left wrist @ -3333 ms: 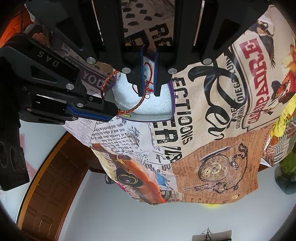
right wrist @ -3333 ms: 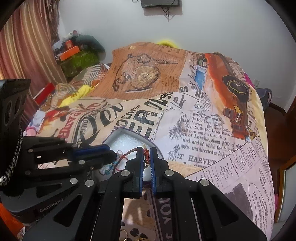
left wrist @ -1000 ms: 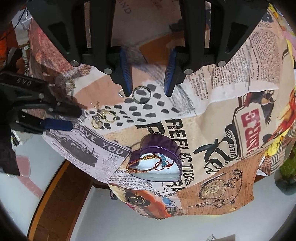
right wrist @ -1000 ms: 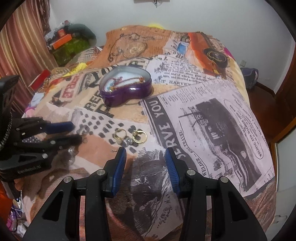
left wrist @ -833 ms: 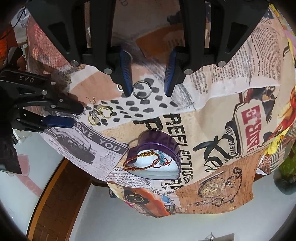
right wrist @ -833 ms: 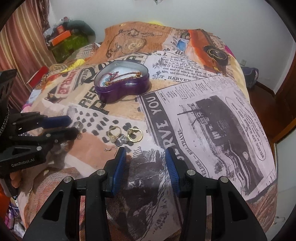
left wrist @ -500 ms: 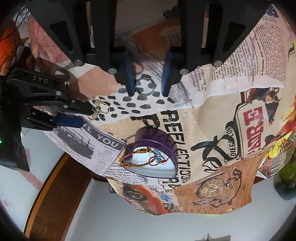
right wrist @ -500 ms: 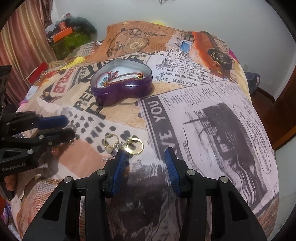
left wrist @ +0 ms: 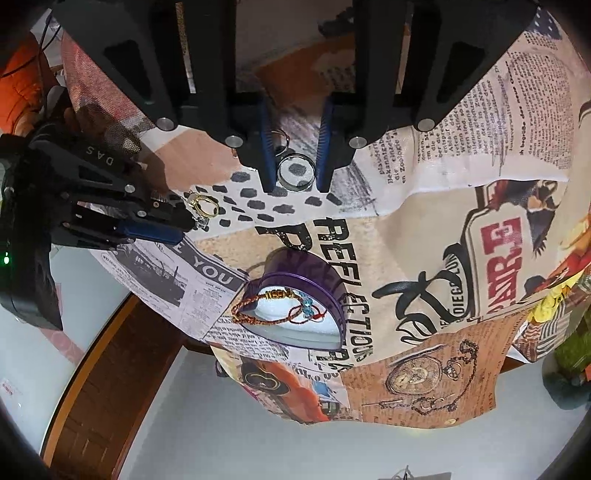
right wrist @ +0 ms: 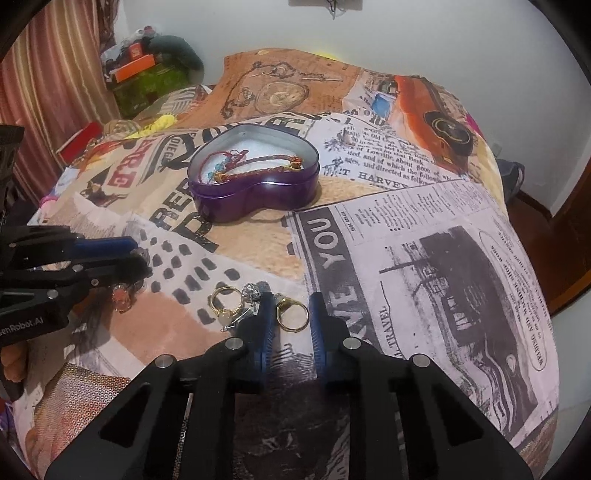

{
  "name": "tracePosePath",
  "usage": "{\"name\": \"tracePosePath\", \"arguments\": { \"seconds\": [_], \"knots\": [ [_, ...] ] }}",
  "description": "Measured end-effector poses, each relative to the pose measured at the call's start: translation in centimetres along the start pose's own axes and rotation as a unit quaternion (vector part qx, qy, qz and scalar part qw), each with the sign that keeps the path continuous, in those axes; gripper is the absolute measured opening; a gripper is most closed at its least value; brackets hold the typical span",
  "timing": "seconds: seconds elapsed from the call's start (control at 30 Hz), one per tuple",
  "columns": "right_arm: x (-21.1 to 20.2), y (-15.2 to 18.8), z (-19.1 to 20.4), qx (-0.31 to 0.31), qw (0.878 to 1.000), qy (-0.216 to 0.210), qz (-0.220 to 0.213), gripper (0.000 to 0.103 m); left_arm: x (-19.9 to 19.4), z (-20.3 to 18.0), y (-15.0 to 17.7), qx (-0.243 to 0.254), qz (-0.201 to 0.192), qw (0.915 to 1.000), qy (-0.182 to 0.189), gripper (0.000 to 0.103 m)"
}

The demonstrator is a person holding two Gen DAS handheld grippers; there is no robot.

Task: Organize jewelry
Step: 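Close the right gripper on a gold hoop earring while the left gripper grasps the silver ring, then carry the gold earring and silver ring over the purple tin with both tools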

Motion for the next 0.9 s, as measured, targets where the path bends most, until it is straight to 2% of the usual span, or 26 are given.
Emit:
{"name": "tracePosePath", "arguments": {
  "seconds": [0.27,0.9],
  "knots": [
    [-0.9,-0.1,-0.4,0.017,1.0,-0.001,-0.01,0.017,-1.6,0.1,-0.5,0.0,-0.015,0.9997,-0.017,0.021],
    [-6.2,-3.1,-1.3,0.043,0.995,0.003,-0.085,0.017,-5.8,-2.0,-4.3,0.039,-0.08,0.9952,-0.039,0.021]
  ]
}}
Point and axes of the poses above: each gripper's, at about its wrist camera, not at the fingertips, and x roughly the way its jaws point, z to its left, y to its underside, the point moved 3 cm from there along x, roughly the way its jaws point, and after that the axes turned 6 degrees about y, right-handed, at the moved point
